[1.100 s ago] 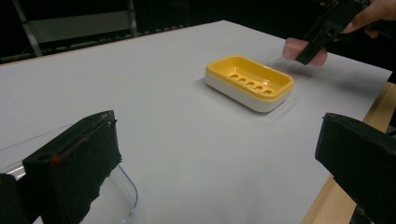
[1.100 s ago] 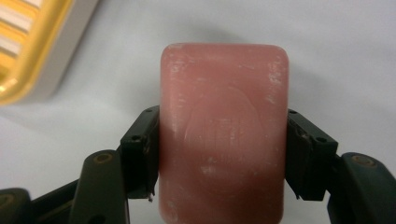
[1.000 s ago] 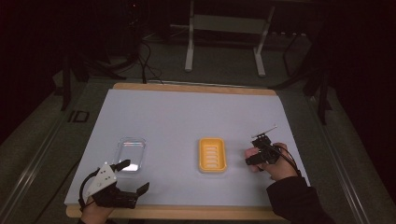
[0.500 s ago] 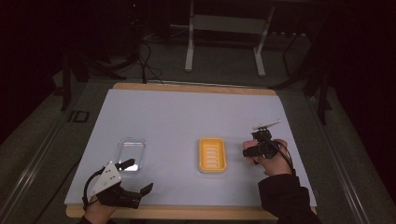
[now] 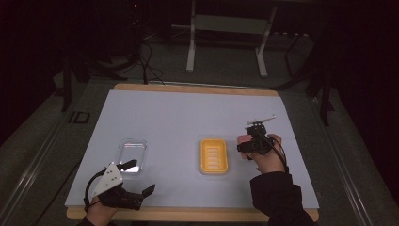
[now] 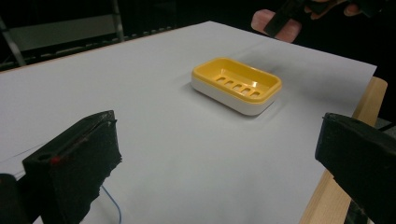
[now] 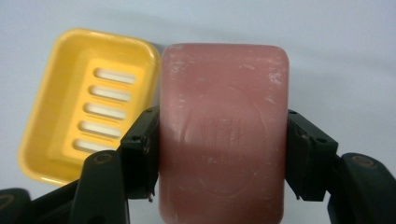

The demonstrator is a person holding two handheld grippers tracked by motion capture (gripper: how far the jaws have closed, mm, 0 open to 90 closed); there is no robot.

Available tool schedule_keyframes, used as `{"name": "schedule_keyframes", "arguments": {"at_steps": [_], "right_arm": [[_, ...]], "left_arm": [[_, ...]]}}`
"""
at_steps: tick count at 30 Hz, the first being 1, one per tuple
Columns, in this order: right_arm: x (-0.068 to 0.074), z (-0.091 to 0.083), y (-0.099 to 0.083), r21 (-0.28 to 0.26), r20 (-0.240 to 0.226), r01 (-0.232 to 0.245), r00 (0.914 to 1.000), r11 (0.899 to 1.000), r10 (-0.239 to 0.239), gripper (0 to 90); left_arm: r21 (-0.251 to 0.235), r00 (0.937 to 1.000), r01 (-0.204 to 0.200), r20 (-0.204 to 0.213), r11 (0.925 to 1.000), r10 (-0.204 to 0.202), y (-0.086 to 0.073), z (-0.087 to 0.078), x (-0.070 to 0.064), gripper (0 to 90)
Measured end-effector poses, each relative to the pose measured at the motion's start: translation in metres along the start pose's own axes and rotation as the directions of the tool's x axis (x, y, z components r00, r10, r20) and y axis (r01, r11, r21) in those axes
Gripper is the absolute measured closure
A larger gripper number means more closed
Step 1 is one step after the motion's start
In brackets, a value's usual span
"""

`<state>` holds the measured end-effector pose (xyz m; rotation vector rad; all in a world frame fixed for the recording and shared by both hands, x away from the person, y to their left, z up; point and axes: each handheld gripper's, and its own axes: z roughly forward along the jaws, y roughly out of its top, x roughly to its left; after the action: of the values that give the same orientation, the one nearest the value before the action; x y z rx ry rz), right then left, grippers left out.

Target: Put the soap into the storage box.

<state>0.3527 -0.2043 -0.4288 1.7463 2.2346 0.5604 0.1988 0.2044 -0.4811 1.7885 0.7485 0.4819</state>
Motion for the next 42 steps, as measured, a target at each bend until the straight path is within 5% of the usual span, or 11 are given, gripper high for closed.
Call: {"name": "schedule_keyframes", "arguments": {"at_steps": [13, 26, 42], "right_arm": [[0.039, -0.003, 0.01, -0.042, -0.09, 0.015, 0.9958, 0.999, -0.019, 37.6], [0.081, 0.018, 0.005, -0.073, -0.133, -0.009, 0.9911, 0.997, 0.0, 37.6], [0.091, 0.056, -0.009, -0.031, -0.13, -0.065, 0.9897, 0.997, 0.06, 37.5]], "left_arm": [[-0.005, 0.9999, -0.001, 0.016, 1.0, 0.001, 0.0, 0.0, 0.0, 0.1], [-0.011, 0.9999, -0.003, 0.017, 0.9999, 0.003, 0.001, -0.001, -0.001, 0.2], [-0.012, 0.9996, -0.008, 0.026, 0.9999, 0.008, 0.001, -0.002, -0.002, 0.1]]}}
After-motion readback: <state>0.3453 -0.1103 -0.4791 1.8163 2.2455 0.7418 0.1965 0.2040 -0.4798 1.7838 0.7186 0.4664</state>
